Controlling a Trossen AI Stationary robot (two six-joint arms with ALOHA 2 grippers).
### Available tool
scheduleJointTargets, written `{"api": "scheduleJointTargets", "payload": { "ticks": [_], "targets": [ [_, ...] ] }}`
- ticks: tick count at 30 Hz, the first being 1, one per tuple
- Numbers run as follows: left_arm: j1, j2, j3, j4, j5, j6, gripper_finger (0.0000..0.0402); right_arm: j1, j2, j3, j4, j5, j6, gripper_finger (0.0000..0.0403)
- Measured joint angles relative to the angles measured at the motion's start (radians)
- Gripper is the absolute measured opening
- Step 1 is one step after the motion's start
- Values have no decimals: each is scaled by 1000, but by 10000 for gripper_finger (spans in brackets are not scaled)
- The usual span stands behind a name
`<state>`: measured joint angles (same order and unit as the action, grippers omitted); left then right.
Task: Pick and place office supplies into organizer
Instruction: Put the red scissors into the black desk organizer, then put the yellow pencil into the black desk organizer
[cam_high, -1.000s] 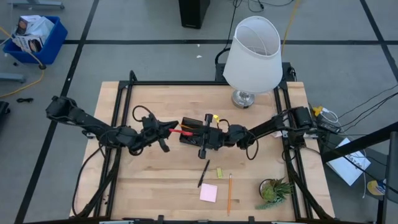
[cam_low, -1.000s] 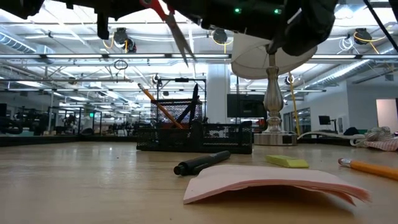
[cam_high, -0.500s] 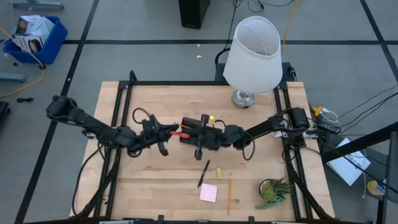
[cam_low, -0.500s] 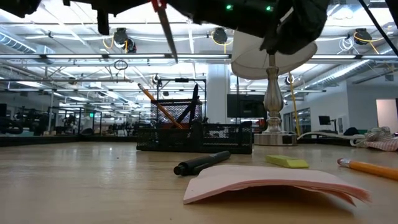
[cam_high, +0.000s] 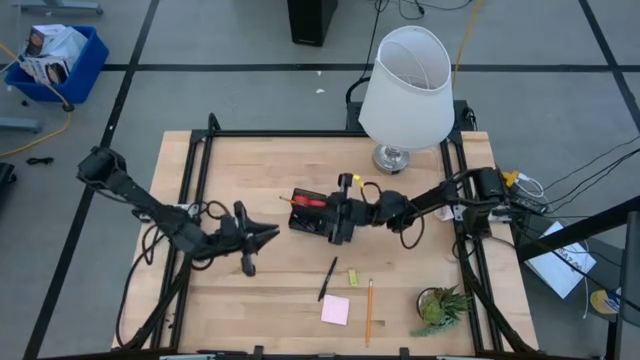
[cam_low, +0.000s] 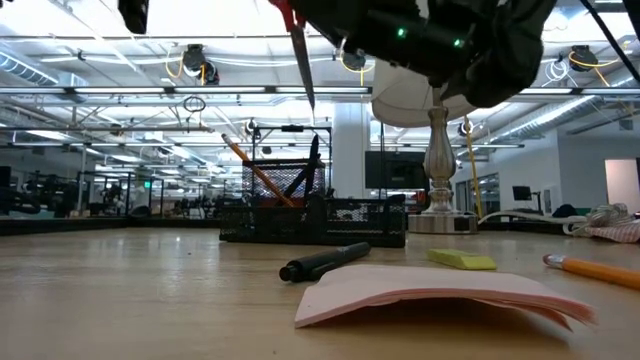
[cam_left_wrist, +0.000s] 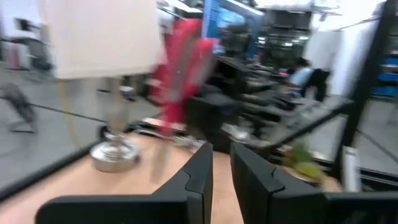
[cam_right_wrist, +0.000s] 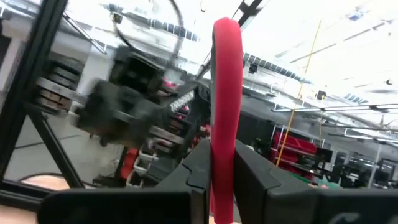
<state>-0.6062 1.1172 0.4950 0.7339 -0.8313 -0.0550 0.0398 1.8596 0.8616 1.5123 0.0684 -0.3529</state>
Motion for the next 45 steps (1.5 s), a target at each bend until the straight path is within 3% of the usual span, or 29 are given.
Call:
{"api": "scheduleJointTargets", "payload": {
  "ticks": [6,11,23,29,37,45],
  "targets": [
    [-69,0,0,-52,24,-59,63,-81,2,18,-2,-95,77,31],
    [-101,0,0,-65,79,-83,63,-120,55,57,-10,-96,115,36],
    [-125,0,0,-59,82,-105,63,-178,224,166,-22,-96,198,40],
    [-124,0,0,-58,99,-109,63,-195,255,166,-27,-95,249,35],
    [-124,0,0,-57,100,-114,63,-196,255,166,-64,-94,291,73],
    [-125,0,0,-57,101,-133,63,-194,252,166,-77,-96,288,72]
  ]
}}
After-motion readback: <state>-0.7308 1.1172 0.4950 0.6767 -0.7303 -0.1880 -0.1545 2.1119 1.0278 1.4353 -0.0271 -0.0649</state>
